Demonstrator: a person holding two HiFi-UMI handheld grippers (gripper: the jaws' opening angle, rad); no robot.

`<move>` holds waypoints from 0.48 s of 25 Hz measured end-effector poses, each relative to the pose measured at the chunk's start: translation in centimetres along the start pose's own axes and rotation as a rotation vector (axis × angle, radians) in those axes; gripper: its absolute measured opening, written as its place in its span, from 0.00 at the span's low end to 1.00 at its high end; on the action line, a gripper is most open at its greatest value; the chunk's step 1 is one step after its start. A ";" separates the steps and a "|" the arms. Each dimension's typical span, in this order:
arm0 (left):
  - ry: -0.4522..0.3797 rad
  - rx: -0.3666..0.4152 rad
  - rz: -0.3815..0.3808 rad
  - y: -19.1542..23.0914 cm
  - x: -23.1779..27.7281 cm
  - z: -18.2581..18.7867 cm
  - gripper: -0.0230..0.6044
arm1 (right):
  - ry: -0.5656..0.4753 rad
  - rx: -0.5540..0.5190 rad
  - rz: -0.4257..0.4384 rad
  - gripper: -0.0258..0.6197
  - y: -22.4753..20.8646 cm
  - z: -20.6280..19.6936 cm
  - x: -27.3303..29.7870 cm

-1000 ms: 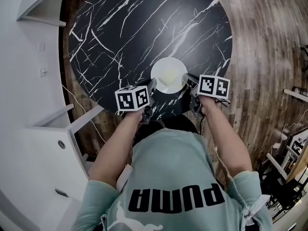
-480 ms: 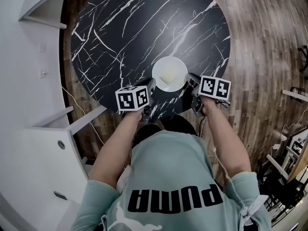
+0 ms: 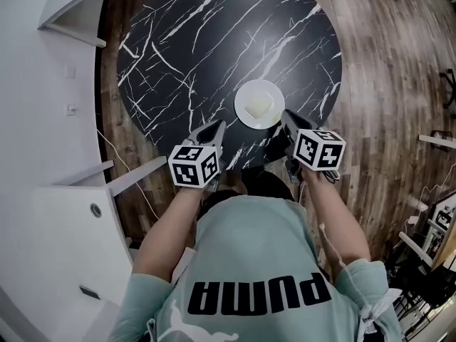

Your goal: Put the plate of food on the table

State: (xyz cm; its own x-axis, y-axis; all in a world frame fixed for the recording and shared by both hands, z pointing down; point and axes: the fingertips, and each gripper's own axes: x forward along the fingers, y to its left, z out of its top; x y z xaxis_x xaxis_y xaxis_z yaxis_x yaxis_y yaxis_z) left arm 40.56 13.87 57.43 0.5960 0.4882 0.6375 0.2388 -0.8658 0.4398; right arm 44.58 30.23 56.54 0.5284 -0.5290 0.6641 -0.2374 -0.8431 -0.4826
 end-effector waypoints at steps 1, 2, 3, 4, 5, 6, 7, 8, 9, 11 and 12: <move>-0.012 0.019 0.001 -0.4 -0.8 0.1 0.05 | -0.010 -0.034 -0.001 0.06 0.9 -0.1 -0.6; -0.026 0.036 0.001 -0.8 -1.5 0.3 0.05 | -0.023 -0.062 0.000 0.06 1.9 -0.2 -1.2; -0.043 0.053 -0.001 -1.2 -2.2 0.6 0.05 | -0.039 -0.087 0.002 0.06 2.8 -0.1 -1.7; -0.064 0.069 -0.004 -1.7 -3.0 1.0 0.05 | -0.055 -0.112 0.006 0.05 3.7 0.1 -2.1; -0.085 0.085 -0.009 -2.2 -3.8 1.4 0.05 | -0.071 -0.137 0.016 0.06 4.8 0.2 -2.6; -0.104 0.102 -0.014 -2.7 -4.7 1.7 0.05 | -0.086 -0.162 0.031 0.06 5.9 0.3 -3.1; -0.121 0.119 -0.021 -3.2 -5.6 1.9 0.05 | -0.101 -0.187 0.048 0.05 7.0 0.2 -3.6; -0.136 0.135 -0.028 -3.7 -6.5 2.0 0.05 | -0.117 -0.209 0.062 0.06 8.1 0.2 -4.2; -0.150 0.149 -0.032 -4.1 -7.4 2.1 0.05 | -0.133 -0.230 0.071 0.05 9.1 0.1 -4.8; -0.180 0.165 -0.034 -4.6 -9.2 2.3 0.05 | -0.160 -0.263 0.077 0.05 10.9 -0.1 -5.9; -0.195 0.170 -0.033 -4.8 -10.2 2.4 0.05 | -0.170 -0.276 0.080 0.05 11.7 -0.3 -6.5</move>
State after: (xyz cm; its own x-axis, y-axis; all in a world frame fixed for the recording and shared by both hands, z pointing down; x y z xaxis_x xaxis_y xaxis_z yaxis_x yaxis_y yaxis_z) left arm 35.16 12.78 47.33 0.7185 0.5003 0.4832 0.3761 -0.8638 0.3352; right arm 38.15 23.77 46.76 0.6218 -0.5903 0.5146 -0.4832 -0.8063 -0.3410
